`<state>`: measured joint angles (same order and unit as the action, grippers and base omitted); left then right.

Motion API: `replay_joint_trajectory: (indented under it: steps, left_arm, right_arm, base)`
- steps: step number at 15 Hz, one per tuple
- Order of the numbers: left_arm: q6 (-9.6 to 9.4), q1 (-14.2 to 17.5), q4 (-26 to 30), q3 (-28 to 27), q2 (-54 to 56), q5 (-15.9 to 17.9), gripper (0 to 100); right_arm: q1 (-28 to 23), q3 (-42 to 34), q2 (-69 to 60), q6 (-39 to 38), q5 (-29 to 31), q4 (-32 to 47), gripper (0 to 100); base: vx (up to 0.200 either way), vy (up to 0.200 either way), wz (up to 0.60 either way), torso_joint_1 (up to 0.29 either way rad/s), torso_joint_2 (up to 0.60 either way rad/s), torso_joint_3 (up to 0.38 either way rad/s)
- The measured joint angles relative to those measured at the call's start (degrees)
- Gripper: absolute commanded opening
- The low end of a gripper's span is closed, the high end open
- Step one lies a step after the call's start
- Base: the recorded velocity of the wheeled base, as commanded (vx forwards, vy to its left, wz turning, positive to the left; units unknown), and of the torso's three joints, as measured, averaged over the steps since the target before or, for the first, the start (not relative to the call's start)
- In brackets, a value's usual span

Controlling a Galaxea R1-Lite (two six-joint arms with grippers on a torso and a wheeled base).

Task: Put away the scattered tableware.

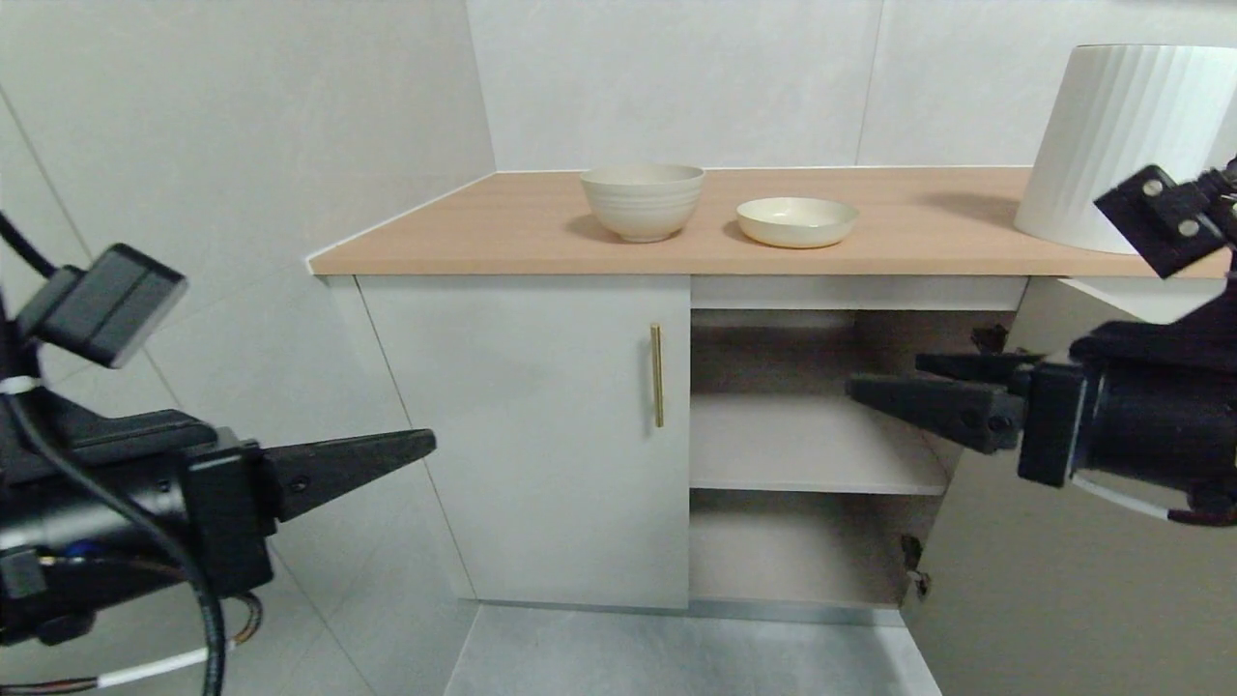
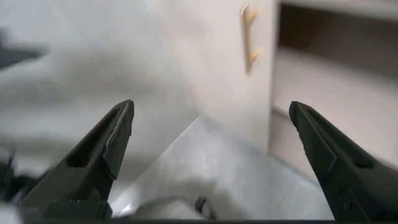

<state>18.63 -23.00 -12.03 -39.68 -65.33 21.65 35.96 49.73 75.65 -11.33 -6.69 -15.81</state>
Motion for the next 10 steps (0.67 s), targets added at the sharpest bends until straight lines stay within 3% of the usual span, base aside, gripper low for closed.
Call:
replay_joint_trajectory:
  steps: [1, 6, 10]
  left_arm:
    - [-0.05, 1.1, 0.16, 0.18, 1.55, 0.1, 100]
    - [0.26, 2.67, -1.43, -0.28, 2.95, 0.32, 100]
    - [0.17, 3.79, -2.88, -0.34, 3.49, 0.29, 100]
  right_arm:
    - [-0.2, 3.25, 1.9, -0.02, 1.08, 1.17, 100]
    - [-0.46, 7.61, 5.13, -0.16, 7.89, 9.44, 100]
    - [-1.01, 10.34, 4.52, -1.04, 8.79, 13.98, 100]
  base:
    - [0.0, 0.0, 0.0, 0.0, 0.0, 0.0]
    - [0.0, 0.0, 0.0, 0.0, 0.0, 0.0]
    - [0.0, 0.0, 0.0, 0.0, 0.0, 0.0]
